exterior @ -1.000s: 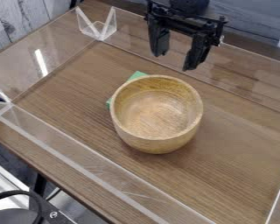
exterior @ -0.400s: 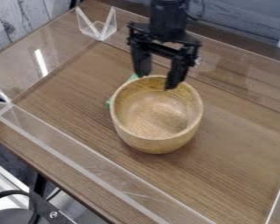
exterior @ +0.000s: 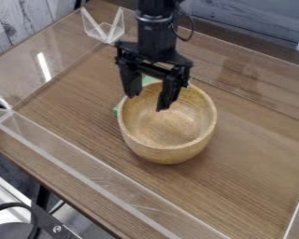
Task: Remove the green block from inside the brown bowl and put it on the table
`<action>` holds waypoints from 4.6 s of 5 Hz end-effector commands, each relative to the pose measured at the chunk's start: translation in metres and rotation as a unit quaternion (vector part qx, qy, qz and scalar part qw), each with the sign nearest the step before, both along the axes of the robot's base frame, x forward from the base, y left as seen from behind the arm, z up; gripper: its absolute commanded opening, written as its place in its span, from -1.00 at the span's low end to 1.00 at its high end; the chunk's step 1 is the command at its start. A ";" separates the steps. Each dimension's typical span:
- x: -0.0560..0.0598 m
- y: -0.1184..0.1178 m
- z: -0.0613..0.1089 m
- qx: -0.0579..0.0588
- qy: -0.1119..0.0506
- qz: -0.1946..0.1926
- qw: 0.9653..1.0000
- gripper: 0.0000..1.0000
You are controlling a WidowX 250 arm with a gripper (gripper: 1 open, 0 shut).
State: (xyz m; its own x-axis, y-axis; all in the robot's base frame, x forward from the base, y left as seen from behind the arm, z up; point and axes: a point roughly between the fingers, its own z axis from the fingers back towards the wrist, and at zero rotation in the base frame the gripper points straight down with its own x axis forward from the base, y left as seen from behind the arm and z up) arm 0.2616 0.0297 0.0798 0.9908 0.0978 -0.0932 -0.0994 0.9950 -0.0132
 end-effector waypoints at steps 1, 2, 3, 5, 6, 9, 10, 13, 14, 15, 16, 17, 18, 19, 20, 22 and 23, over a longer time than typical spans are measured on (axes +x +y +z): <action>0.003 0.000 0.015 0.005 -0.026 -0.004 1.000 1.00; -0.001 -0.001 0.014 0.003 -0.022 -0.008 1.000 1.00; 0.002 0.003 0.009 0.002 -0.017 -0.017 1.000 1.00; 0.004 0.011 -0.001 -0.008 -0.021 -0.018 1.000 1.00; 0.002 0.013 -0.005 -0.016 -0.027 -0.012 0.999 1.00; 0.008 0.024 -0.022 -0.047 -0.024 0.014 0.999 1.00; 0.009 0.021 -0.029 -0.048 -0.021 0.027 0.998 1.00; 0.038 0.018 -0.037 -0.042 -0.016 -0.015 0.999 1.00; 0.046 0.009 -0.026 -0.054 -0.026 -0.028 0.998 -1.00; 0.051 -0.003 -0.006 -0.065 -0.039 -0.045 0.996 1.00; 0.054 -0.001 -0.010 -0.068 -0.040 -0.052 0.996 1.00; 0.056 -0.004 -0.017 -0.063 -0.038 -0.054 0.996 1.00; 0.059 -0.007 -0.024 -0.057 -0.036 -0.056 0.996 1.00; 0.060 -0.014 -0.028 -0.053 -0.037 -0.064 0.996 1.00; 0.058 -0.018 -0.027 -0.055 -0.042 -0.074 0.995 1.00; 0.056 -0.020 -0.032 -0.058 -0.048 -0.085 0.994 1.00; 0.055 -0.020 -0.035 -0.060 -0.050 -0.087 0.993 1.00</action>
